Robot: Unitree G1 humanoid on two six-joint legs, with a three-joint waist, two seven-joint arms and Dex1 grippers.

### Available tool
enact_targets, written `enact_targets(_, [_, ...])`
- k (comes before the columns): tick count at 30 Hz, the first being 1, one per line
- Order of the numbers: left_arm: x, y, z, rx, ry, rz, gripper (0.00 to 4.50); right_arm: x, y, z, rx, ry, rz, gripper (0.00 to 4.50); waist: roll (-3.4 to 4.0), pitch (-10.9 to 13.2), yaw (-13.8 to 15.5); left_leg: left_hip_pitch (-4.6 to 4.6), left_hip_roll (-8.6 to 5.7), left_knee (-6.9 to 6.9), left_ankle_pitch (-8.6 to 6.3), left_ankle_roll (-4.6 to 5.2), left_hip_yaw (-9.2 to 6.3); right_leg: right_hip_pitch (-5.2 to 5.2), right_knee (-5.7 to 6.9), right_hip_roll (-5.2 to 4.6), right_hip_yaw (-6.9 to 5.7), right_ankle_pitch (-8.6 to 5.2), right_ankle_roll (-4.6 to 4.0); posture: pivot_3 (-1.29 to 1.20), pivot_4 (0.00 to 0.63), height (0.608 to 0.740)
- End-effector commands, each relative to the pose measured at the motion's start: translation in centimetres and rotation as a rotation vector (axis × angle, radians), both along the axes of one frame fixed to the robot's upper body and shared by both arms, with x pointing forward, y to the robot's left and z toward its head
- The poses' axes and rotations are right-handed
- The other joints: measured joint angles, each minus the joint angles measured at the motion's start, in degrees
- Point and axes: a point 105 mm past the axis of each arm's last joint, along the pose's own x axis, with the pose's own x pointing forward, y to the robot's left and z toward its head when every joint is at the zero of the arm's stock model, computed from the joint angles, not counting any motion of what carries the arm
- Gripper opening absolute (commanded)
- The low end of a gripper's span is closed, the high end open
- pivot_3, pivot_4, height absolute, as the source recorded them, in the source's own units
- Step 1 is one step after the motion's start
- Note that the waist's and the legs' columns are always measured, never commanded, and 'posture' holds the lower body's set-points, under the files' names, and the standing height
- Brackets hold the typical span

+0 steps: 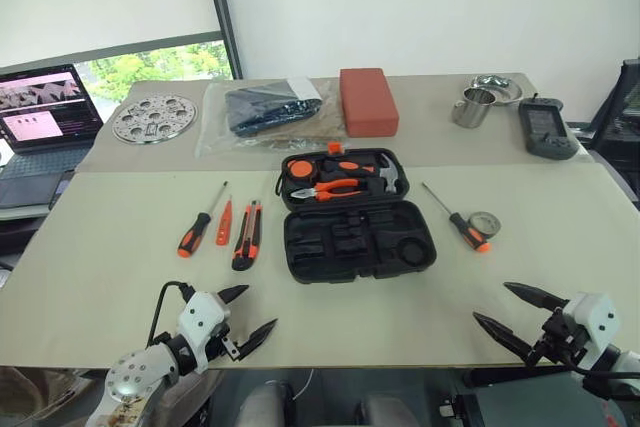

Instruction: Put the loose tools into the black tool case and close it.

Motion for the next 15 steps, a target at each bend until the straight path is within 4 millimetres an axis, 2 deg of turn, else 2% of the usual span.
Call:
enact_targets(1, [0.0, -0.1, 1.1, -0.01, -0.015, -0.01, 4.5, 0.3, 0.0, 0.7, -0.015, -0.032, 0.017, 4.47, 0.0, 0.0, 0.0, 0.0, 0.0, 0.0, 0.0, 0.0, 0.0, 0.0, 0.0, 0.0, 0.0, 0.0, 0.0, 0.0, 0.15, 0.74])
enact_targets(13, [-0.4, -1.2, 2.6, -0.038, 0.006, -0.031, 4.5, 0.1, 0.3, 0.7, -0.006, -0.02, 0.038, 4.47, 0.0, 0.0, 0.01, 0.01, -0.01, 0.02, 0.0, 0.0, 0.01, 0.02, 0.02, 0.02, -0.01, 0.0, 0.01, 0.0, 0.15, 0.74])
enact_targets(15, [-0.1, -1.5, 3.6, -0.066, -0.027, -0.024, 4.5, 0.3, 0.8, 1.2, 0.004, -0.04, 0.063, 4.47, 0.0, 0.0, 0.01, 0.01, -0.01, 0.02, 0.0, 0.0, 0.01, 0.02, 0.02, 0.02, -0.01, 0.0, 0.0, 0.0, 0.15, 0.74])
